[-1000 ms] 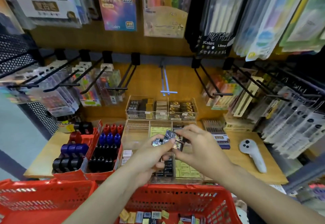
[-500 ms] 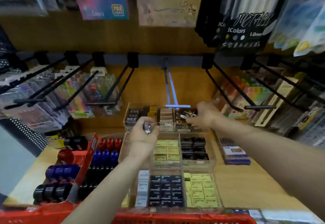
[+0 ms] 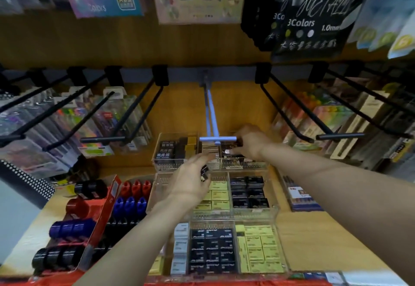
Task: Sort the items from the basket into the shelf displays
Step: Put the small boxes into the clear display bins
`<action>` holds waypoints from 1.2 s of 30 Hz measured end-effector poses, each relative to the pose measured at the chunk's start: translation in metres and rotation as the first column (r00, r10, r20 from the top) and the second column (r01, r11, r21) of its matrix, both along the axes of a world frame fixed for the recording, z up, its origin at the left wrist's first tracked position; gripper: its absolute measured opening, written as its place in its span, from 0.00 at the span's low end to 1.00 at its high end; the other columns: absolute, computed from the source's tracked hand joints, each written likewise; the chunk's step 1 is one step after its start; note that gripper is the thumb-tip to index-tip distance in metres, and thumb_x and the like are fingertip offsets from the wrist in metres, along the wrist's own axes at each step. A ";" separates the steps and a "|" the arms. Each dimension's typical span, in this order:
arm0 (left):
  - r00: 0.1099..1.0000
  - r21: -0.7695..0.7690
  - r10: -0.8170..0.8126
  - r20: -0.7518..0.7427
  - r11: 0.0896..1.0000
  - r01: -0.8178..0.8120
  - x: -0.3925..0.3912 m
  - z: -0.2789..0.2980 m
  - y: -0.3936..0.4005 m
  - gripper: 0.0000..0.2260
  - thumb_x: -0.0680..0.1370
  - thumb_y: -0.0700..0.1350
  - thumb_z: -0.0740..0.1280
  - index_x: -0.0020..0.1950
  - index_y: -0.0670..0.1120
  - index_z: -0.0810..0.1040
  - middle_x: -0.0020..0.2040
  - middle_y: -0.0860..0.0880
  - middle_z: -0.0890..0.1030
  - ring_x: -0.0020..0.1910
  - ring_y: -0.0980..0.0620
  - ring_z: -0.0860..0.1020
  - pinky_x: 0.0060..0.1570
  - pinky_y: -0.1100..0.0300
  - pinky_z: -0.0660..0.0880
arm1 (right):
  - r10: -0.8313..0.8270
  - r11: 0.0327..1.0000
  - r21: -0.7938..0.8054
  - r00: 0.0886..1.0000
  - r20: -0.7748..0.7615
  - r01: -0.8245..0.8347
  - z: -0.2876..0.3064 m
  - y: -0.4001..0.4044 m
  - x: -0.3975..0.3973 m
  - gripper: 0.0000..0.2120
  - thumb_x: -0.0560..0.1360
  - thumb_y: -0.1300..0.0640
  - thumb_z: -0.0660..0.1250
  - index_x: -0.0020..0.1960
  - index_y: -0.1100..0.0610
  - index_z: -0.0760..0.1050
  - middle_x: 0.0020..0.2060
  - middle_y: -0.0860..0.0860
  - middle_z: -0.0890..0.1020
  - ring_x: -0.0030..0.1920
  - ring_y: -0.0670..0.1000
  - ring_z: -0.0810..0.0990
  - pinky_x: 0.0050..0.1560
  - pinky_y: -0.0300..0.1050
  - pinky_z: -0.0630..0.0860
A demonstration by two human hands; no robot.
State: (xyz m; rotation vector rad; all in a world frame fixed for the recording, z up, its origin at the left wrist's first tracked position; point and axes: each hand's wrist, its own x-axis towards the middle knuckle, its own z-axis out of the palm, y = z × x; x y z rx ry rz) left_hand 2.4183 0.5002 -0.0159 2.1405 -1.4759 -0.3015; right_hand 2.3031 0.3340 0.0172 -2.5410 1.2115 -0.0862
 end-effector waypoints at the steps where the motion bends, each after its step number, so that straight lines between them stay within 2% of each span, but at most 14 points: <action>1: 1.000 -0.007 0.005 -0.007 1.000 -0.005 0.000 0.000 0.000 0.24 0.79 0.42 0.69 0.72 0.58 0.70 0.74 0.56 0.70 0.72 0.54 0.69 0.69 0.60 0.66 | -0.006 1.000 -0.002 1.000 0.012 0.006 0.000 0.002 -0.002 0.18 0.74 0.49 0.73 0.61 0.53 0.79 0.62 0.52 0.76 0.61 0.54 0.75 0.53 0.38 0.68; 6: 0.999 -0.020 0.031 -0.022 0.999 -0.031 -0.002 -0.001 -0.001 0.24 0.78 0.41 0.70 0.71 0.58 0.71 0.73 0.56 0.71 0.70 0.53 0.71 0.66 0.61 0.68 | -0.050 0.994 0.102 0.998 0.039 0.046 0.002 0.008 -0.004 0.07 0.71 0.54 0.76 0.49 0.52 0.84 0.53 0.47 0.83 0.53 0.45 0.79 0.56 0.38 0.75; 14: 0.999 -0.024 0.013 -0.046 1.000 -0.014 0.001 -0.001 -0.002 0.24 0.78 0.40 0.69 0.71 0.56 0.71 0.73 0.55 0.71 0.70 0.52 0.71 0.68 0.61 0.66 | -0.183 0.975 0.146 0.979 0.092 0.169 -0.001 0.009 0.000 0.11 0.68 0.52 0.79 0.47 0.55 0.84 0.51 0.50 0.84 0.52 0.49 0.81 0.55 0.43 0.79; 18: 0.995 -0.013 0.014 -0.096 1.000 -0.015 0.000 0.001 -0.002 0.23 0.79 0.43 0.69 0.72 0.55 0.71 0.73 0.54 0.71 0.72 0.52 0.69 0.70 0.59 0.65 | -0.102 0.993 0.075 0.978 0.182 0.090 0.000 0.013 -0.019 0.11 0.78 0.48 0.68 0.51 0.54 0.82 0.48 0.51 0.83 0.42 0.47 0.79 0.44 0.42 0.75; 20: 0.990 -0.015 0.015 -0.142 1.000 -0.017 0.001 0.002 -0.002 0.22 0.79 0.44 0.70 0.72 0.55 0.72 0.73 0.54 0.72 0.71 0.52 0.69 0.70 0.60 0.63 | 0.044 0.999 0.004 0.987 0.155 -0.045 -0.002 0.022 -0.036 0.19 0.82 0.46 0.58 0.40 0.54 0.78 0.36 0.51 0.81 0.33 0.46 0.76 0.39 0.44 0.73; 22: 0.978 -0.029 0.028 -0.207 0.999 -0.035 0.001 0.003 -0.004 0.21 0.78 0.44 0.70 0.70 0.54 0.73 0.71 0.55 0.73 0.65 0.54 0.75 0.64 0.67 0.67 | 0.177 0.978 -0.110 0.984 0.017 -0.174 -0.004 0.032 -0.052 0.24 0.83 0.43 0.51 0.35 0.53 0.71 0.33 0.50 0.77 0.33 0.50 0.77 0.40 0.49 0.76; 24: 0.950 -0.037 0.065 -0.306 0.996 -0.080 0.000 0.004 -0.007 0.18 0.78 0.44 0.70 0.67 0.56 0.75 0.65 0.57 0.74 0.45 0.61 0.78 0.43 0.78 0.71 | 0.193 0.954 -0.216 0.977 -0.096 -0.210 -0.005 0.037 -0.058 0.27 0.82 0.39 0.46 0.37 0.54 0.72 0.37 0.51 0.78 0.37 0.52 0.78 0.43 0.52 0.78; 25: 0.921 -0.047 0.100 -0.376 0.991 -0.127 -0.002 0.004 -0.009 0.16 0.78 0.45 0.70 0.65 0.56 0.76 0.60 0.58 0.75 0.39 0.63 0.76 0.33 0.78 0.71 | 0.161 0.956 -0.229 0.980 -0.119 -0.185 -0.003 0.036 -0.056 0.29 0.82 0.38 0.46 0.38 0.55 0.74 0.37 0.52 0.79 0.37 0.53 0.79 0.43 0.52 0.79; 27: 0.766 -0.065 0.179 -0.617 0.959 -0.276 -0.007 0.008 -0.013 0.12 0.78 0.47 0.71 0.60 0.55 0.77 0.52 0.56 0.78 0.37 0.59 0.75 0.29 0.70 0.73 | 0.117 0.969 -0.197 0.980 -0.158 -0.147 0.003 0.036 -0.049 0.30 0.82 0.39 0.47 0.39 0.58 0.76 0.38 0.54 0.80 0.39 0.54 0.80 0.44 0.52 0.80; 28: 0.594 -0.049 0.187 -0.782 0.932 -0.358 -0.009 0.012 -0.014 0.11 0.78 0.46 0.71 0.59 0.52 0.77 0.48 0.53 0.79 0.35 0.56 0.75 0.28 0.67 0.72 | 0.125 0.974 -0.170 0.981 -0.148 -0.149 0.005 0.038 -0.048 0.29 0.83 0.41 0.48 0.43 0.59 0.78 0.42 0.55 0.80 0.42 0.54 0.81 0.47 0.52 0.80; 30: 0.126 0.038 0.109 -0.986 0.884 -0.466 -0.014 0.023 -0.011 0.08 0.78 0.43 0.70 0.57 0.46 0.77 0.43 0.47 0.78 0.33 0.54 0.72 0.26 0.64 0.71 | 0.172 0.978 -0.120 0.985 -0.013 -0.172 0.009 0.046 -0.050 0.19 0.84 0.47 0.54 0.55 0.58 0.80 0.56 0.54 0.79 0.54 0.53 0.80 0.58 0.50 0.76; 32: -0.274 0.121 -0.015 -0.962 0.874 -0.471 -0.019 0.034 0.000 0.07 0.77 0.41 0.70 0.53 0.42 0.76 0.39 0.44 0.77 0.33 0.53 0.72 0.29 0.62 0.73 | 0.168 0.986 -0.059 0.953 0.253 -0.158 0.014 0.066 -0.058 0.12 0.81 0.51 0.63 0.60 0.52 0.80 0.58 0.47 0.79 0.57 0.47 0.79 0.59 0.39 0.74; 34: -0.431 0.112 -0.085 -0.898 0.904 -0.413 -0.028 0.040 0.018 0.08 0.74 0.41 0.71 0.50 0.41 0.76 0.37 0.45 0.76 0.34 0.51 0.75 0.42 0.56 0.78 | 0.011 0.966 0.216 0.859 0.511 -0.140 0.021 0.098 -0.066 0.09 0.76 0.49 0.70 0.55 0.47 0.81 0.48 0.40 0.82 0.48 0.42 0.82 0.49 0.32 0.77; 36: -0.436 0.055 -0.111 -0.893 0.935 -0.351 -0.041 0.045 0.039 0.08 0.75 0.44 0.71 0.50 0.42 0.76 0.38 0.46 0.78 0.40 0.49 0.78 0.58 0.48 0.77 | -0.140 0.874 0.439 0.757 0.638 -0.207 0.027 0.135 -0.072 0.11 0.71 0.48 0.75 0.52 0.47 0.81 0.45 0.43 0.84 0.44 0.44 0.85 0.46 0.41 0.83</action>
